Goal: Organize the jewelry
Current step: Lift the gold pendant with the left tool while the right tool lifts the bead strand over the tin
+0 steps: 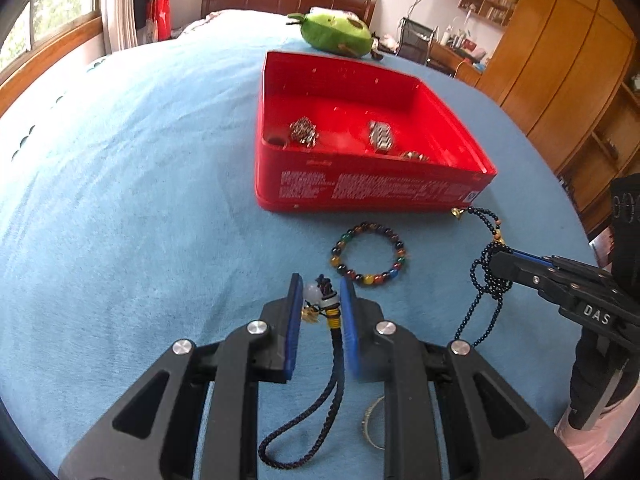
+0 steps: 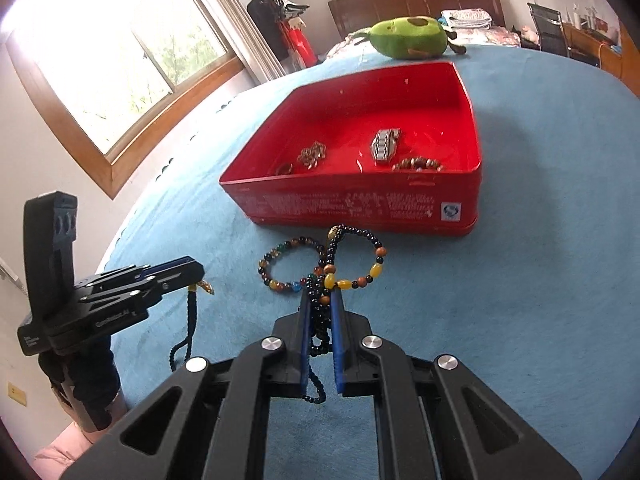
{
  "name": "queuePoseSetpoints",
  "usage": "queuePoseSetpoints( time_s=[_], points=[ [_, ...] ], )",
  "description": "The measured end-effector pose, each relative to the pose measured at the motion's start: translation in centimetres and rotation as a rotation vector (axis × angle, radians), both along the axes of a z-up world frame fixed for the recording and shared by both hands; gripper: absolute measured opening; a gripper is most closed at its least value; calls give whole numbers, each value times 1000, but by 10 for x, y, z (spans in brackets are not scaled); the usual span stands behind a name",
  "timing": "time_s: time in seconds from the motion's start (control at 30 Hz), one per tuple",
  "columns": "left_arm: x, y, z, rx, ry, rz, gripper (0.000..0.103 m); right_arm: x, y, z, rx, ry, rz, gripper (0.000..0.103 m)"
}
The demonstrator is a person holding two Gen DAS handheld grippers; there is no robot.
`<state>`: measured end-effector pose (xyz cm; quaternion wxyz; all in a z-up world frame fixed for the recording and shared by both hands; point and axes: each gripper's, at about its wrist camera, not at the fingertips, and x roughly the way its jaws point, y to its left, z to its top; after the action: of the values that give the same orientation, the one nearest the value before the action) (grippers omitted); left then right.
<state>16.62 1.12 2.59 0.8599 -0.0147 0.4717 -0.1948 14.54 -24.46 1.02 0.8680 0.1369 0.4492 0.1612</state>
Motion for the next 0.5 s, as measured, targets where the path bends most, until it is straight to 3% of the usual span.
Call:
queuePoseSetpoints(
  time_s=[0.5],
  points=[
    [11,-7,51,-24,-69,6,17,14,-9,44,-19,-63,-4,9]
  ],
)
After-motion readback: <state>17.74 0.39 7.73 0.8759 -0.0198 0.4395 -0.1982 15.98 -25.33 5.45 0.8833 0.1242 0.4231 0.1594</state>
